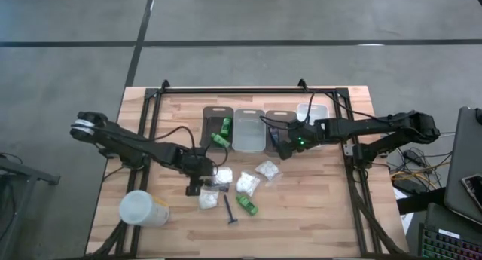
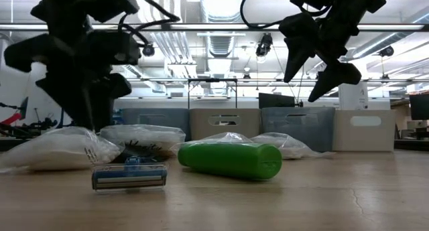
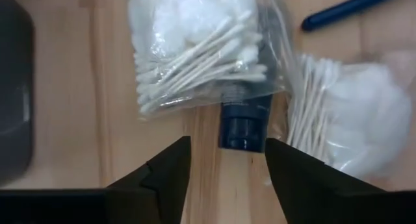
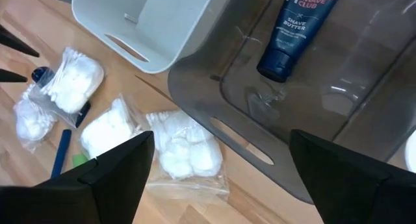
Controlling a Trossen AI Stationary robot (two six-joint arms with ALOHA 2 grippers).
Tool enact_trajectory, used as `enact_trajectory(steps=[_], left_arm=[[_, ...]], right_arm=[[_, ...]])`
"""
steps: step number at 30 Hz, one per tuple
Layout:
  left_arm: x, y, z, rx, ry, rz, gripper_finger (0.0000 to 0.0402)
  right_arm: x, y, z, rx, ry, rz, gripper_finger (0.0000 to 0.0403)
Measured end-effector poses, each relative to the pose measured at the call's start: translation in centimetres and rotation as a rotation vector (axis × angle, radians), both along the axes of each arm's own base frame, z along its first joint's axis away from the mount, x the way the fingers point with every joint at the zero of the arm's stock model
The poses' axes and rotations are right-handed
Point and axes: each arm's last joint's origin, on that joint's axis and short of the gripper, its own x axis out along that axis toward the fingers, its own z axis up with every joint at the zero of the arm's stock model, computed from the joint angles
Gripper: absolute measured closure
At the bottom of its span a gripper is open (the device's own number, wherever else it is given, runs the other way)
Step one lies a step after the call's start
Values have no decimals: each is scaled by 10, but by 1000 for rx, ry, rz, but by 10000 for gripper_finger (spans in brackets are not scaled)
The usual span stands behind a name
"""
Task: Pick & Place Travel size toiletries
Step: Put the blue shave cream into the right black bin
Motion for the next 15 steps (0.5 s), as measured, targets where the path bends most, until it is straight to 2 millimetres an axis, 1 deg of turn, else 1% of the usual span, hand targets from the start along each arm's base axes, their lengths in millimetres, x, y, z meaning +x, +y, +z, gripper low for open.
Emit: enact_trajectory(steps=[5,9,15], left_arm=[[6,-2,-9,5,-12,-49,177],[10,-3,-16,-15,-10,-69,175],[13,-4,-32,2,54,-79,177]], right_arm=[[0,0,-1,0,1,0,63],[-1,0,-2,2,5,-4,73],[-1,0,-3,4,10,-8,81]])
